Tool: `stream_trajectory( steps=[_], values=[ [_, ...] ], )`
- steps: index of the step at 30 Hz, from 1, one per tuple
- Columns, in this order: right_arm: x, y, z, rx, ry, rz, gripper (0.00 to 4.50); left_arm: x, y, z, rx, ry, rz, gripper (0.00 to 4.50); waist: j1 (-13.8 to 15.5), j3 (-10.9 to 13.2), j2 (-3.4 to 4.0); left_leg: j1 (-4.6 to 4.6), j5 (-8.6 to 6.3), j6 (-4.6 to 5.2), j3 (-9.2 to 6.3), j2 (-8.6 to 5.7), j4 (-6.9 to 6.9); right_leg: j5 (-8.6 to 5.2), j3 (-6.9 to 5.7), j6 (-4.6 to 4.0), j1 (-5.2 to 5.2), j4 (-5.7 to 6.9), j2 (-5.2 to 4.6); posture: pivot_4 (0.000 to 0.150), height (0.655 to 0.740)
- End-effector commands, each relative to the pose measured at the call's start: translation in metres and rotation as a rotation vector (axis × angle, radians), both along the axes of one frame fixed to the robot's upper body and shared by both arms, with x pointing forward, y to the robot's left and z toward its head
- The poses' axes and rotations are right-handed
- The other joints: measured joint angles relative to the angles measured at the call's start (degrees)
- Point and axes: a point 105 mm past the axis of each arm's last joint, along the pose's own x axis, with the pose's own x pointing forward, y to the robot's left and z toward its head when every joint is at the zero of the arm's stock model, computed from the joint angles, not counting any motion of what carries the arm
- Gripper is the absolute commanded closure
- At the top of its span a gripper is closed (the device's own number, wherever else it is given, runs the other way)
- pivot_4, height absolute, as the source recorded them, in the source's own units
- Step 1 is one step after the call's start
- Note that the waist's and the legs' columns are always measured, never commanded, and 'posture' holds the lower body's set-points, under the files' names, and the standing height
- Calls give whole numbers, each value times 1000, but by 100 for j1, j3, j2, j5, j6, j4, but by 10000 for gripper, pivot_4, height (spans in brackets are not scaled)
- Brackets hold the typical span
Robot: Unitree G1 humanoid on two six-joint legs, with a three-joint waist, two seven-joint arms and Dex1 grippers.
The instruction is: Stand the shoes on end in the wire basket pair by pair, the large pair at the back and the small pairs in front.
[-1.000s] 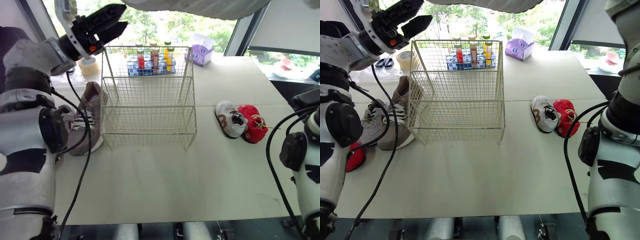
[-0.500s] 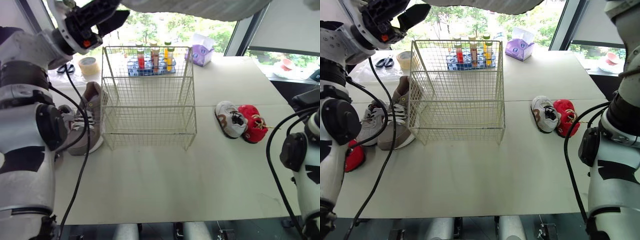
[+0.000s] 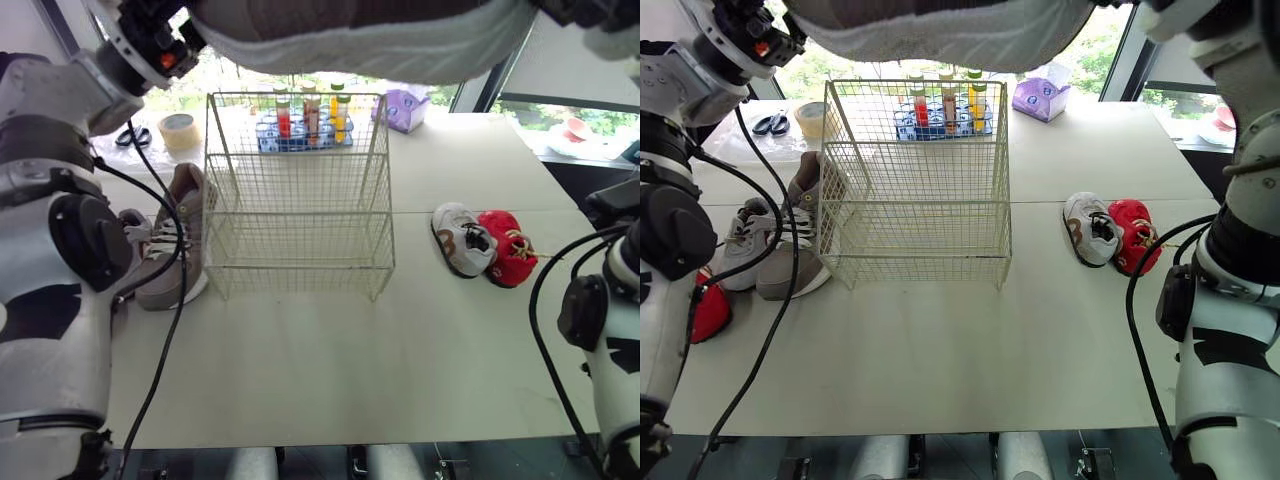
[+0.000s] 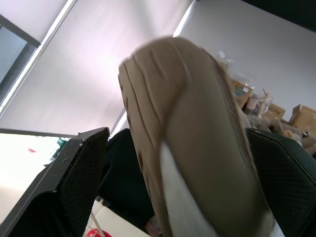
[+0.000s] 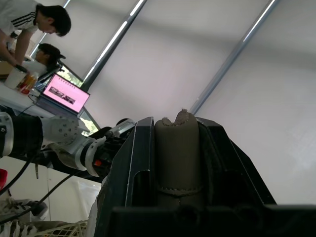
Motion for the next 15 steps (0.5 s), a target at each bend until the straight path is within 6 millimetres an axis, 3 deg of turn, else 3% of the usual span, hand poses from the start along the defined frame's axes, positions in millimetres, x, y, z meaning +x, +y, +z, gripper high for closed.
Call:
stream_trajectory(
  steps=[1,2,6,8,9,12,15],
  values=[
    [-18,-1,8,15,-80,27,34183,-8,-3,16,-10,-64,-16,5236,2,0,0,0,0,0,0,0,1,0,0,0,0,1,0,1500,6552],
    [-18,-1,7,17,-79,24,34183,-10,-3,16,-12,-70,-31,8143,1,0,0,0,0,-1,0,0,2,0,0,0,1,1,0,1500,6552],
    [-13,-5,5,29,-67,1,34183,-13,-2,15,-6,-72,-46,28288,-1,0,-1,0,1,-2,0,0,5,1,0,0,1,2,0,1500,6552],
    [-10,-9,4,46,-50,-15,34183,-13,1,15,-11,-66,-41,36204,-6,-1,-1,1,1,-1,-1,0,5,1,0,0,1,3,0,1500,6552],
    [-8,-11,4,61,-41,-22,34183,-12,2,15,-13,-62,-32,38465,-5,-1,-1,2,1,-2,0,0,5,1,0,0,2,3,0,1500,6552],
    [-2,-19,5,113,-13,-49,34183,-11,7,18,-40,-45,-6,38686,-2,-1,-1,2,1,-2,0,0,7,1,1,0,2,5,0,1500,6552],
    [15,-50,8,279,68,-104,23662,-11,18,25,-122,-34,23,38686,2,-2,-3,2,1,-2,0,1,9,2,1,0,3,6,-1,1500,6552]
  ],
)
